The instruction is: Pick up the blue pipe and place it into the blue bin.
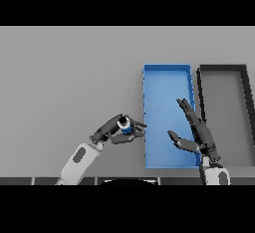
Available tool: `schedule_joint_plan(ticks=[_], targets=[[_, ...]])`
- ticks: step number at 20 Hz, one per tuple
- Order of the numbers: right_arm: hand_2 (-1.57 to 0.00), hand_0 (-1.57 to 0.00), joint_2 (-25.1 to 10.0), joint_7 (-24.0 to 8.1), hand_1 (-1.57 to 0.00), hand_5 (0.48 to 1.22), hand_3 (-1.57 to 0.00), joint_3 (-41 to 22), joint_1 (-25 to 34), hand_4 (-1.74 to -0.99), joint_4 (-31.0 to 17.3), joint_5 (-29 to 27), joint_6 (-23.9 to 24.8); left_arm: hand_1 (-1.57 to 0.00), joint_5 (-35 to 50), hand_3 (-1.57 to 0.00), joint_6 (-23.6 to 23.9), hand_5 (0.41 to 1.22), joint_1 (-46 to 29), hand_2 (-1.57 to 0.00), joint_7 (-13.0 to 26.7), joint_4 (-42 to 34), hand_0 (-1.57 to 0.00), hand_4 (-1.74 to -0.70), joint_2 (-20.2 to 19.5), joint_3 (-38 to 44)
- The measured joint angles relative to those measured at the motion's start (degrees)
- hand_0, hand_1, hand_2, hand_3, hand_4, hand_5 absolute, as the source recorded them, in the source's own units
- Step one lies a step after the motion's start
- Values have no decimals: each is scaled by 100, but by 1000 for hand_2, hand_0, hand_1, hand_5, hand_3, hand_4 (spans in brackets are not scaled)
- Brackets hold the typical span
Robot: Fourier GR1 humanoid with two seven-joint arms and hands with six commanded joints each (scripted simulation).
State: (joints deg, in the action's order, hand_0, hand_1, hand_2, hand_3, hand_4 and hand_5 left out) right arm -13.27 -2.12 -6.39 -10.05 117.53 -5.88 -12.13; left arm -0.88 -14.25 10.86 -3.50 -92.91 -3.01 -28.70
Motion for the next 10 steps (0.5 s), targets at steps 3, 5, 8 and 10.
schedule_joint_plan(ticks=[3,5,8,10], targets=[[-104,1,-362,-908,-9,560,0,-188,709,-1255,237,-628,-383,-1571,-68,-1571,-29,1221,-29,-1571,109,-82,-1571,-1467,48,44],[-90,1,-470,-1320,-5,558,1,-387,1068,-1270,257,-664,-493,-1571,-143,-1571,-65,1221,48,-1571,163,-59,-1571,-1467,56,103],[-53,1,-632,-1721,-2,556,1,-628,1725,-1296,243,-704,-661,-1571,-181,-1571,-153,1221,31,-1571,159,-58,-1571,-1467,99,149],[-42,1,-562,-1705,-1,559,1,-857,2126,-1302,220,-668,-723,-1571,-243,-1571,-203,1221,-9,-1571,103,-71,-1571,-1467,106,173]])
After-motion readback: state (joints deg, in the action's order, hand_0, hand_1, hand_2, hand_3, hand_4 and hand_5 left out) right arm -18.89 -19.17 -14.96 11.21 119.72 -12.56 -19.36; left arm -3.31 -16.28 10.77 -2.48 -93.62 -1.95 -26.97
